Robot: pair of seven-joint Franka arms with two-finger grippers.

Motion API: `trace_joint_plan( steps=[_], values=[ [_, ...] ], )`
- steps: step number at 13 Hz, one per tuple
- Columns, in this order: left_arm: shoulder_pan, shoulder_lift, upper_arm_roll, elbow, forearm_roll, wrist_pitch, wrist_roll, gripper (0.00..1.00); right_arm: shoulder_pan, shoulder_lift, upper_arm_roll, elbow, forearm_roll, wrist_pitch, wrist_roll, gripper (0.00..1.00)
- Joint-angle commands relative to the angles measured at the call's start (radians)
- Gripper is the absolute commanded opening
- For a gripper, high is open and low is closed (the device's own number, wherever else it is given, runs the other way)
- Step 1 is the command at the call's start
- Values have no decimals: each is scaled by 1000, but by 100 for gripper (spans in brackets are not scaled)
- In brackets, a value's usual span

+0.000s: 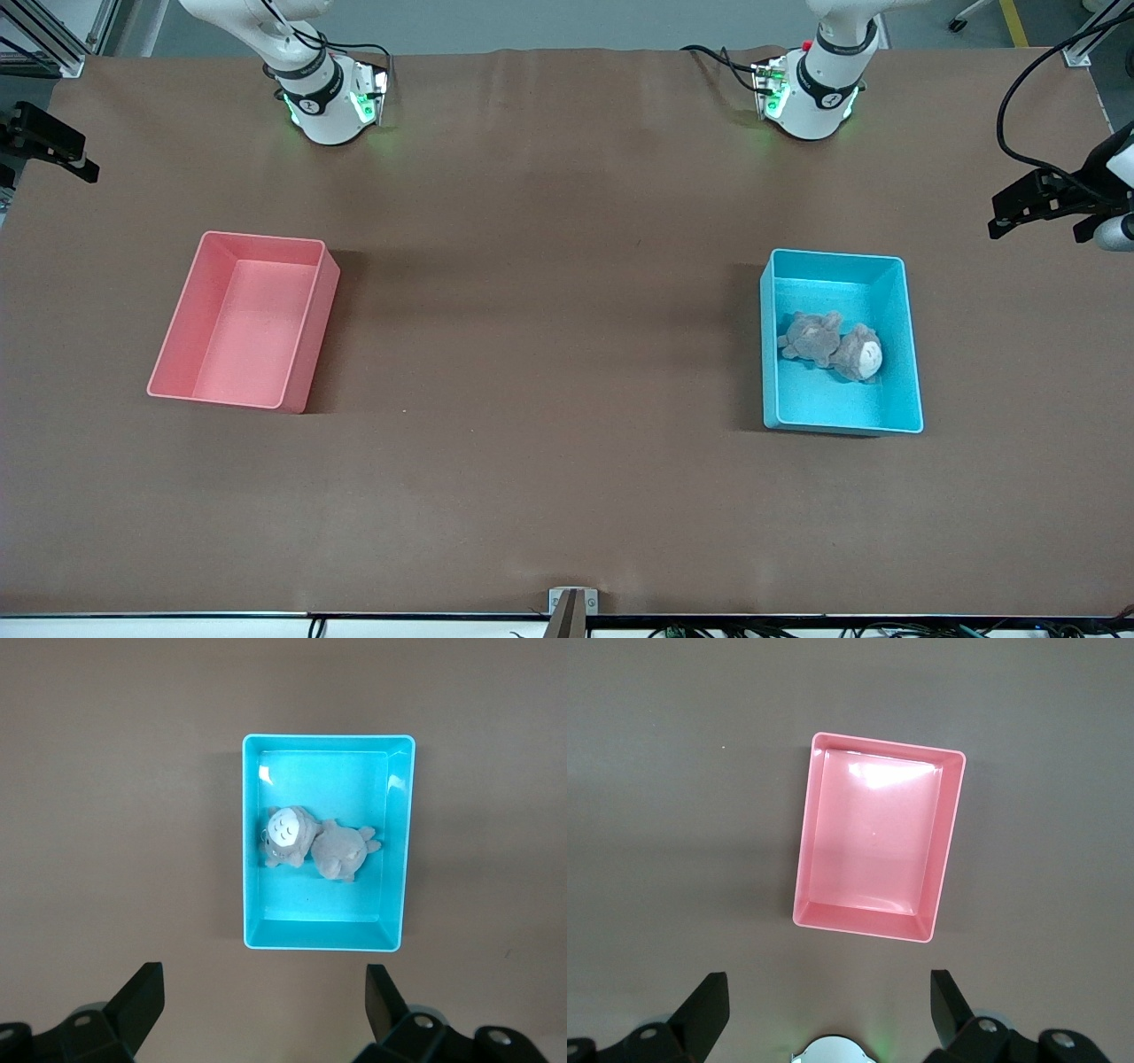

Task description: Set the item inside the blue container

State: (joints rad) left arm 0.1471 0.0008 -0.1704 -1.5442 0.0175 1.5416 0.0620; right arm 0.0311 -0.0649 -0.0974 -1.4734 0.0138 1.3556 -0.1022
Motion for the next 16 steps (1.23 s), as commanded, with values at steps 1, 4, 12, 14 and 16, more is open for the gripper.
trace_joint_plan(
  steps=[1,4,12,14,16],
  values=[
    [-113,-10,104,3,-8,0,-10,100,6,-38,1,-39,0,5,19,100],
    [-182,-13,176,3,-8,-1,-10,100,6,-38,1,-39,0,2,21,100],
    [-173,-25,178,7,-16,0,-8,100,4,-38,-2,-39,23,-13,73,100],
    [-173,-25,175,7,-16,6,-10,100,3,-36,-2,-41,17,-12,68,100],
    [-176,-22,167,7,-16,24,-57,100,1,-36,-2,-41,17,-12,67,100]
  ],
)
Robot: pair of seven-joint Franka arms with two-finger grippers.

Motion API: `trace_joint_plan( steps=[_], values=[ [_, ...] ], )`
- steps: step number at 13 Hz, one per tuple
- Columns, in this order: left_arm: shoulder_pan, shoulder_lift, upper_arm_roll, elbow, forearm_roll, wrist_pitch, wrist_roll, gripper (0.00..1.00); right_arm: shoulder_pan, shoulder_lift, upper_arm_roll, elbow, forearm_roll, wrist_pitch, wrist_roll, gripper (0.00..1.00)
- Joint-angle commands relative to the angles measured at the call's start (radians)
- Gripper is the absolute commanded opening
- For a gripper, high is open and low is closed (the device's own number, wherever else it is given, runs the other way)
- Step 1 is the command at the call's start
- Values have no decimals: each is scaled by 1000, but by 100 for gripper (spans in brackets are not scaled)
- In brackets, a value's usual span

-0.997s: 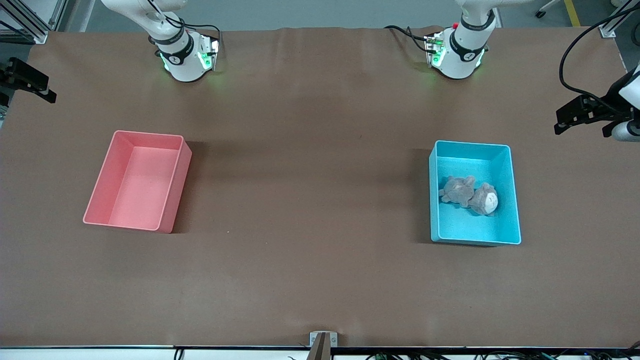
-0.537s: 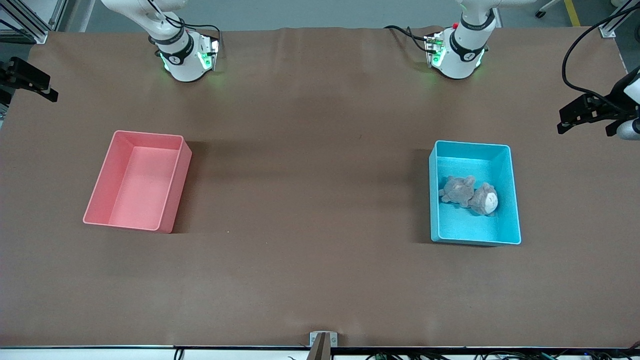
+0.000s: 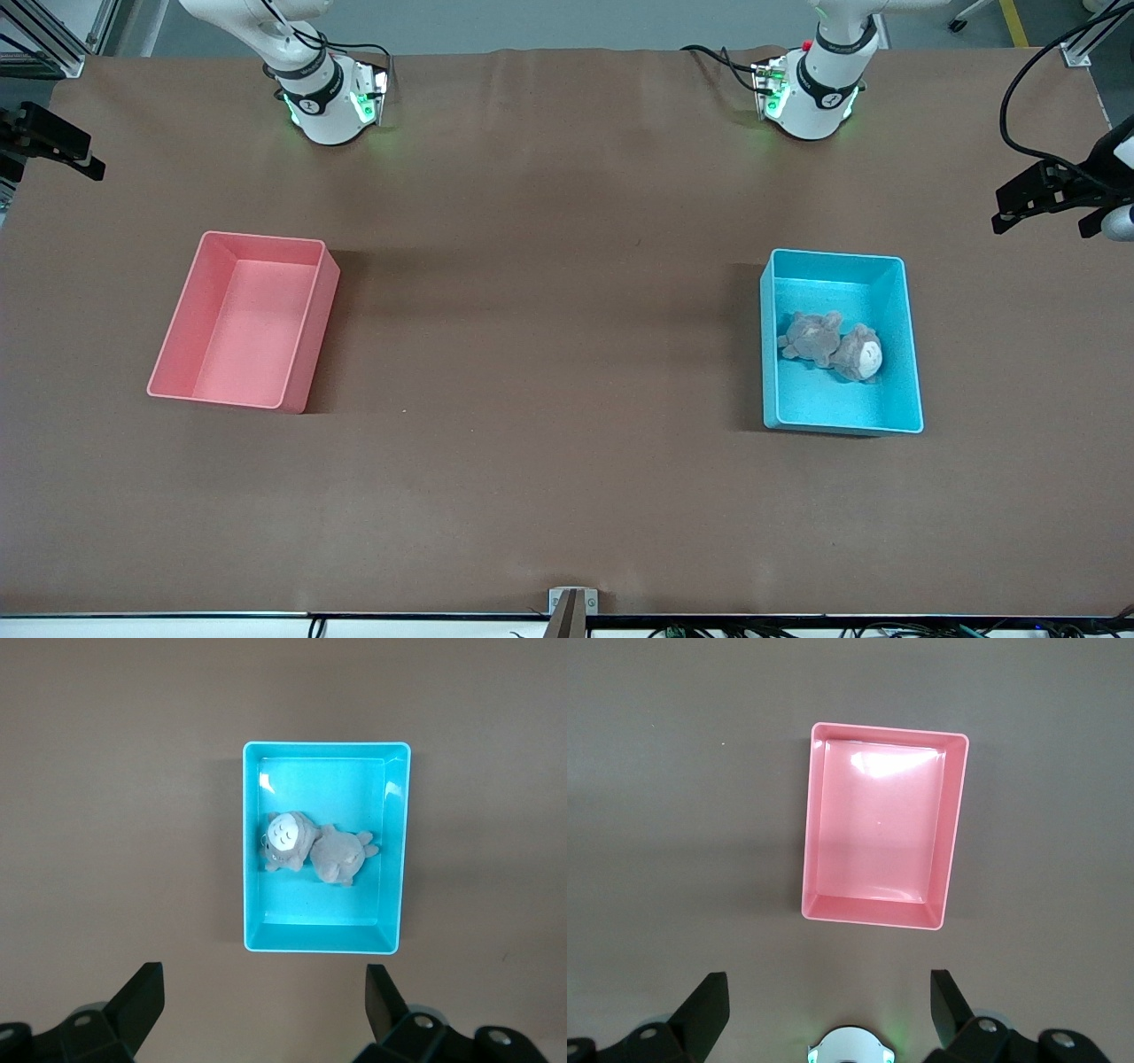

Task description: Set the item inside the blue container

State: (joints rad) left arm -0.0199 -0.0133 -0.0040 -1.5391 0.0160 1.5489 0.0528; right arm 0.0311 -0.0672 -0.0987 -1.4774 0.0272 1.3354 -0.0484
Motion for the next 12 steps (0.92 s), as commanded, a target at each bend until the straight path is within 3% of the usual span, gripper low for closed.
trace_joint_plan(
  steps=[1,12],
  values=[
    [-9,-8,1,2,-13,23,-85,100,1,-34,-1,-37,3,5,13,100],
    [-8,-4,6,1,-16,16,-97,100,4,-36,1,-47,3,2,13,100]
  ],
)
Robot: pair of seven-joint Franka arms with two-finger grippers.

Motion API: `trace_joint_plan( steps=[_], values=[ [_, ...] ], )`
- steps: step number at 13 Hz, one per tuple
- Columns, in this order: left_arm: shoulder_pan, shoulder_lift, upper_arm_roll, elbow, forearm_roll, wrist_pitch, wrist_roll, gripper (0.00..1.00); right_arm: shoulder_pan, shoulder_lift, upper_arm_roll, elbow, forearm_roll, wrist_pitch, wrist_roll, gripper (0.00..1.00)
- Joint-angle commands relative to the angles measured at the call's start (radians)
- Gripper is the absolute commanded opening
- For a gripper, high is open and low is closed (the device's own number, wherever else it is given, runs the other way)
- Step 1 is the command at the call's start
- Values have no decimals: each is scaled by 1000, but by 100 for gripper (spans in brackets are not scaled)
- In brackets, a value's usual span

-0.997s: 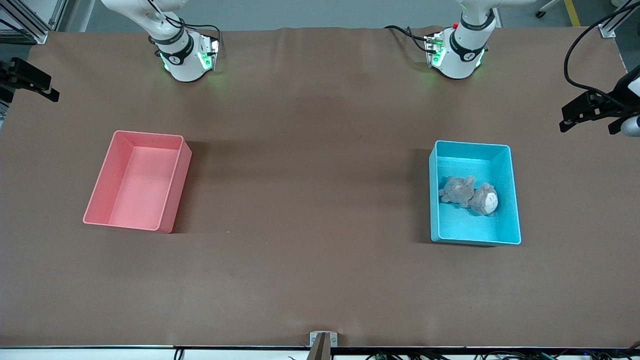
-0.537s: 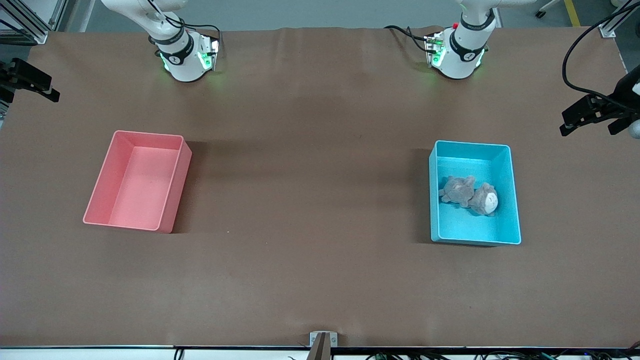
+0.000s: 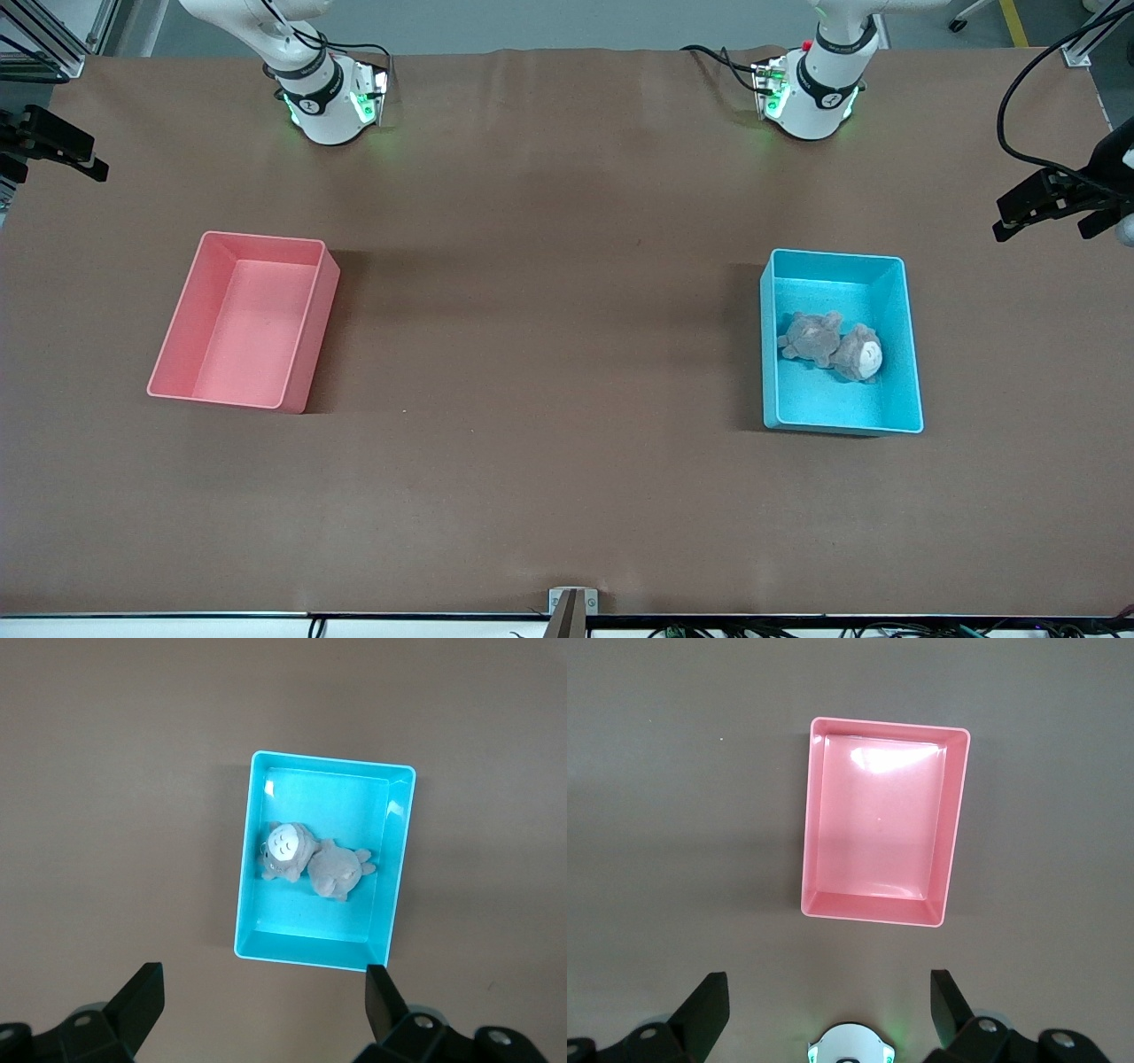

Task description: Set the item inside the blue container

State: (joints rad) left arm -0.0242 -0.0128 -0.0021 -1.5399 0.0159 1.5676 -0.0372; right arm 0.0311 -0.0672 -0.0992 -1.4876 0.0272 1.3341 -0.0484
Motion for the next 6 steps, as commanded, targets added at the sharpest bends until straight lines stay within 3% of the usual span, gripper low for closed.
trace_joint_plan(
  steps=[1,6],
  values=[
    [-3,-3,4,1,-16,-3,-7,100,4,-36,1,-37,3,5,15,100],
    [-2,-1,4,-3,-17,-11,-7,100,4,-36,1,-37,3,4,15,100]
  ],
)
